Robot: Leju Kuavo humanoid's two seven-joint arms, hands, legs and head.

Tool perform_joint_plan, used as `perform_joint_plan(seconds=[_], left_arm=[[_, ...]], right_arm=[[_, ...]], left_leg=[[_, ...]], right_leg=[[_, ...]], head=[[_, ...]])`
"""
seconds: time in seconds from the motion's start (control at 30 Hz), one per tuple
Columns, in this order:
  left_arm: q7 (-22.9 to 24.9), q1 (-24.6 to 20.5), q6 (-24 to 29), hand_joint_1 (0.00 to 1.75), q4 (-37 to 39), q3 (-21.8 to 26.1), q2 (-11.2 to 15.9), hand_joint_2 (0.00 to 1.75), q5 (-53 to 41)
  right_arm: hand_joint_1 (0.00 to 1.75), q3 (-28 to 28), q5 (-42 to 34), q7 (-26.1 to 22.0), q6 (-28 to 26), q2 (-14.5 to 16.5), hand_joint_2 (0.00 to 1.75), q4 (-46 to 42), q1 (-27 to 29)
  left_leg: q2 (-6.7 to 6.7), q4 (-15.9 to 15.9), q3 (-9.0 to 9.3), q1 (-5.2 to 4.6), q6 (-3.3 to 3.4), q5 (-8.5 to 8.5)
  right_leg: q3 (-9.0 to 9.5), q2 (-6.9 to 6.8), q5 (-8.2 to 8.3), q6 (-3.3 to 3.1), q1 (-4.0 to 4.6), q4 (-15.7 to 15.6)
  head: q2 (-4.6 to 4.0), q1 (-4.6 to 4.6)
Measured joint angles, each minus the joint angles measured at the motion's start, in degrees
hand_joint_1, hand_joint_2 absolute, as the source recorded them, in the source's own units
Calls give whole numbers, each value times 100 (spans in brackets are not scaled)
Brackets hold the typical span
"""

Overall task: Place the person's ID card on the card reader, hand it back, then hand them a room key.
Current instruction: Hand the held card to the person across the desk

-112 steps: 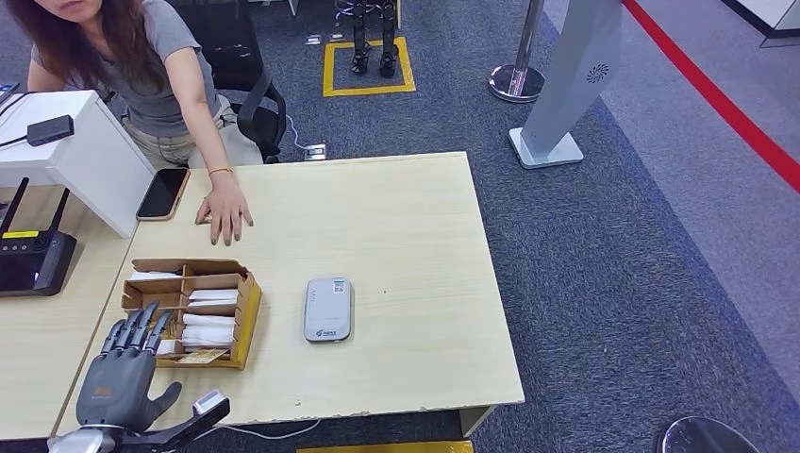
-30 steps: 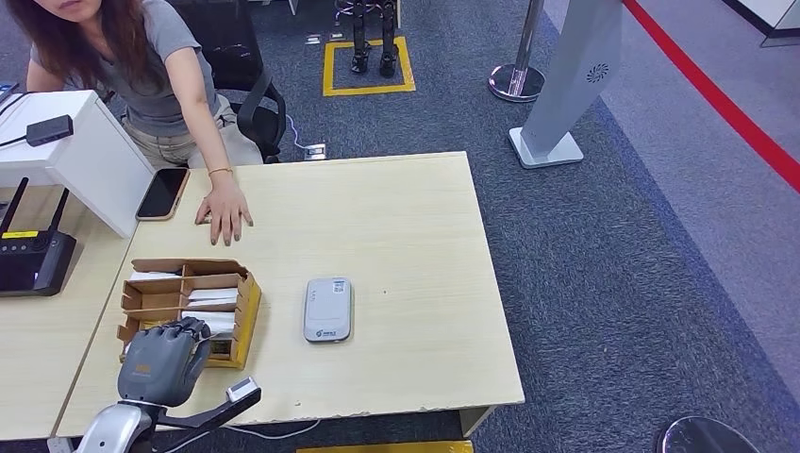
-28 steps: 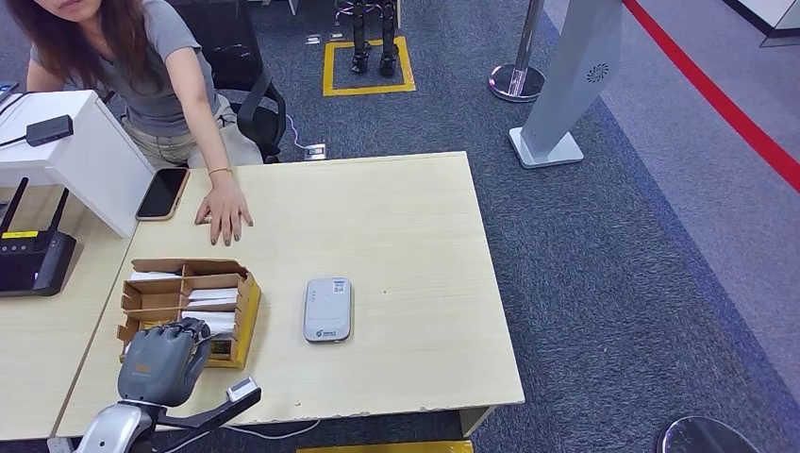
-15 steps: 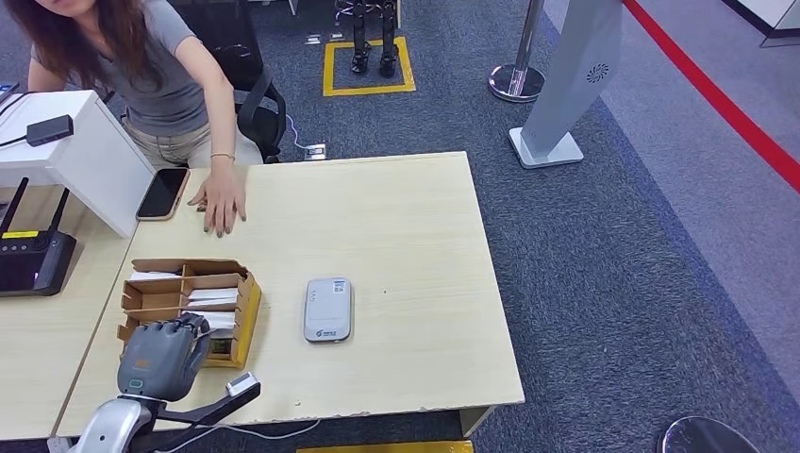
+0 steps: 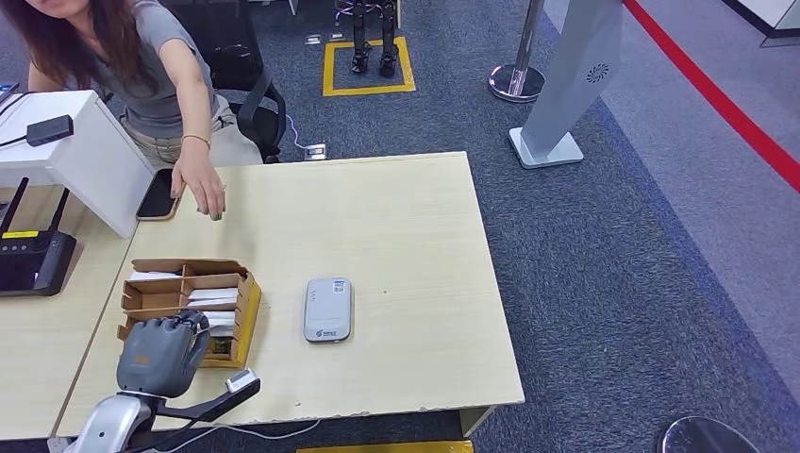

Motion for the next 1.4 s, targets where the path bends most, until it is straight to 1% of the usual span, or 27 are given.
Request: perform_joint_plan(seconds=[0.13,0.23,0.3,0.37,0.43,0.47,0.53,0.6,0.77,0.87,0.97,1.03,1.1,1.17,1.23,1.3,1.4], left_arm=[[-94,-96,56,175,-68,-3,-2,175,183],[-201,-226,184,175,-341,-5,-3,175,318],[-283,-336,323,175,-629,-7,4,175,408],[-433,-460,597,175,-991,-8,31,175,631],[-573,-656,877,175,-1406,-9,87,175,945],[-597,-784,925,175,-1602,-9,116,175,1068],[-563,-1046,853,175,-1906,-7,168,175,1213],[-486,-1298,745,175,-2032,17,205,175,1347],[-421,-1929,446,175,-1900,245,281,175,2032],[-380,-2225,402,175,-1611,442,310,175,2189],[-120,-2526,516,175,-1092,685,429,175,1659],[42,-2761,639,175,-552,840,566,175,1034],[108,-3053,836,175,171,924,735,175,318],[127,-3357,1133,175,966,934,891,175,-404],[135,-3616,1435,175,1678,906,987,175,-997],[136,-3822,1648,175,2260,852,1029,175,-1334],[142,-4014,1743,175,2834,773,1049,175,-1478]], right_arm=[[0,0,8,-5,4,0,0,0,0],[0,0,-3,-33,3,4,0,0,-2],[0,0,-12,-65,2,10,0,0,-11],[0,0,-13,-91,5,17,0,0,-24],[0,1,-1,-103,14,26,0,0,-37],[0,2,11,-105,20,32,0,0,-48],[0,14,39,-104,42,45,0,0,-83],[0,41,68,-97,82,57,0,0,-122],[0,118,101,-39,166,83,0,0,-209],[0,191,104,-3,222,101,0,0,-248],[0,321,104,66,300,126,0,0,-299],[0,449,104,132,373,147,0,0,-346],[0,591,104,198,438,167,0,0,-404],[0,724,104,240,486,184,0,0,-465],[0,825,104,262,516,194,0,0,-516],[0,899,103,273,526,201,0,0,-556],[0,968,102,273,526,209,0,0,-591]], left_leg=[[0,0,0,0,0,1],[-1,1,0,0,-1,1],[-1,1,0,0,-2,2],[0,2,0,0,-2,2],[-6,2,-1,1,-2,3],[-11,2,-2,1,-1,3],[-16,2,-1,1,-1,4],[-15,2,-1,1,-1,6],[-15,2,0,2,-2,13],[-14,2,-1,3,-2,14],[-12,2,-1,3,-3,14],[-11,2,0,4,-3,14],[-11,2,1,6,-6,17],[-10,2,2,7,-10,20],[-9,2,2,7,-12,22],[-8,2,1,6,-14,23],[-7,2,0,5,-13,22]], right_leg=[[0,0,0,0,0,0],[0,-1,1,-1,0,0],[0,-1,2,-2,0,1],[-1,-1,4,-3,0,1],[0,-6,4,-3,1,1],[1,-10,4,-4,1,1],[3,-16,4,-4,1,1],[3,-15,4,-4,1,2],[3,-15,7,-6,1,4],[3,-14,8,-7,2,5],[2,-11,9,-8,3,6],[1,-8,9,-9,4,7],[0,-7,9,-9,5,8],[-1,-5,10,-11,6,10],[-2,-4,11,-12,7,11],[-2,-3,11,-12,7,11],[-2,-1,12,-12,6,10]], head=[[0,0],[1,1],[1,1],[1,1],[1,2],[1,1],[1,-1],[1,-2],[0,-3],[0,-2],[1,-2],[1,-3],[0,-2],[-1,-4],[-1,-4],[-1,-3],[0,-4]])
